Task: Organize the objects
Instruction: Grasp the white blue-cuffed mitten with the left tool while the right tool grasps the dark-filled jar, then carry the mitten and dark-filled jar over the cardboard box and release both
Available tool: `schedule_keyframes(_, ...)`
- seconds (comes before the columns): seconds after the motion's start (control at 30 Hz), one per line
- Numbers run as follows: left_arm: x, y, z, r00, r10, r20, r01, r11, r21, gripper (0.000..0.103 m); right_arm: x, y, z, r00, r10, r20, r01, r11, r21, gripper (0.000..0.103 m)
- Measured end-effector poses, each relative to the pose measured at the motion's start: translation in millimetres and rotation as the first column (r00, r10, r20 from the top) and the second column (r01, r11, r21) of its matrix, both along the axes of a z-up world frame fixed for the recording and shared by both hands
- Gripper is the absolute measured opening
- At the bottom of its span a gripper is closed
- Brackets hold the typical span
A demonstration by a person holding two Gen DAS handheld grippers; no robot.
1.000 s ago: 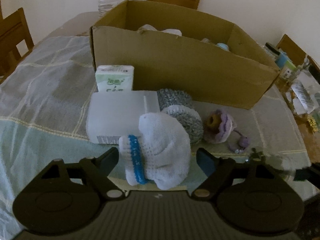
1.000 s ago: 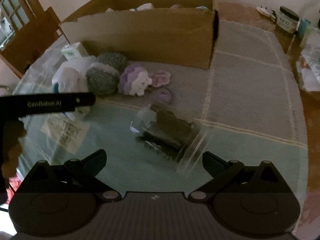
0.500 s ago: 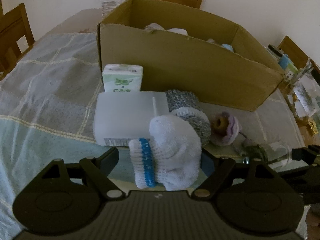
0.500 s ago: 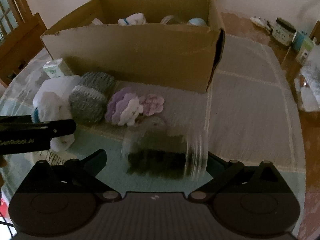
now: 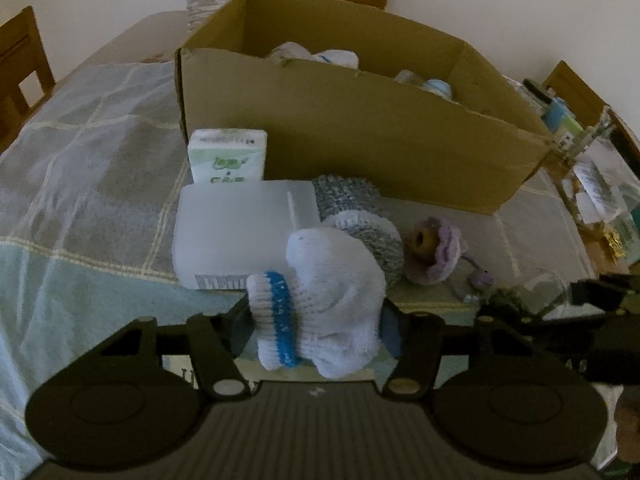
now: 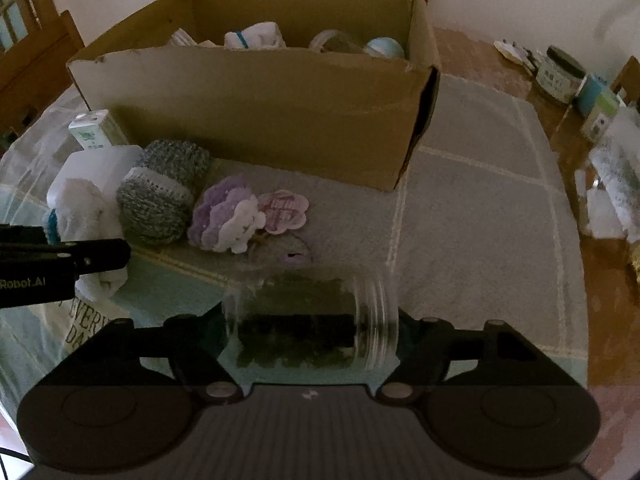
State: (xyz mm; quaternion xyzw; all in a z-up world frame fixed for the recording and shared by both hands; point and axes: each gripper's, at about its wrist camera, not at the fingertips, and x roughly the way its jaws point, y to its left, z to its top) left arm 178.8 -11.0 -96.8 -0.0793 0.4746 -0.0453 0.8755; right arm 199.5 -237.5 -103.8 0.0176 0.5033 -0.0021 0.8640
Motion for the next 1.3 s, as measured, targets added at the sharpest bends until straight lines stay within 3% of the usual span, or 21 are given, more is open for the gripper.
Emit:
schedule_keyframes(0.27,-4,0,22,0.994,-0.111,0.001,0.111,0.993,0.035,0.059,-1,-15,18,0.999,0.036,0.015,-0.036,0.999,0.019,0.079)
schedule_keyframes(0.6,5,0,68,0.974,-0.225,-0.024,0.225,0.974,-0.014,0.059,0,-34,62,0.997,0.038,0.068,-0.042,0.997,0.062,0.079)
schedule_keyframes(0.97,65,-15,125,0.957,-0.286,0.048,0.285,0.958,0.042,0.059,34,-41,114,0.983,0.130,0.131,-0.142,0.986,0.088,0.079)
schedule_keyframes(1.17,106,-29,136,0.951,-0.300,0.076,0.293,0.952,0.089,0.060,59,-43,136,0.969,0.163,0.183,-0.174,0.984,0.046,0.079)
schedule_keyframes(1.2,112,-31,136,0.953,-0.293,0.077,0.285,0.954,0.096,0.065,63,-44,138,0.968,0.165,0.187,-0.176,0.983,0.044,0.079)
schedule_keyframes(1.23,117,-31,136,0.957,-0.279,0.079,0.271,0.957,0.101,0.080,66,-44,140,0.968,0.166,0.190,-0.177,0.983,0.042,0.079)
schedule_keyframes(1.3,125,-31,136,0.965,-0.242,0.097,0.231,0.967,0.111,0.098,72,-46,141,0.966,0.170,0.195,-0.181,0.983,0.041,0.079)
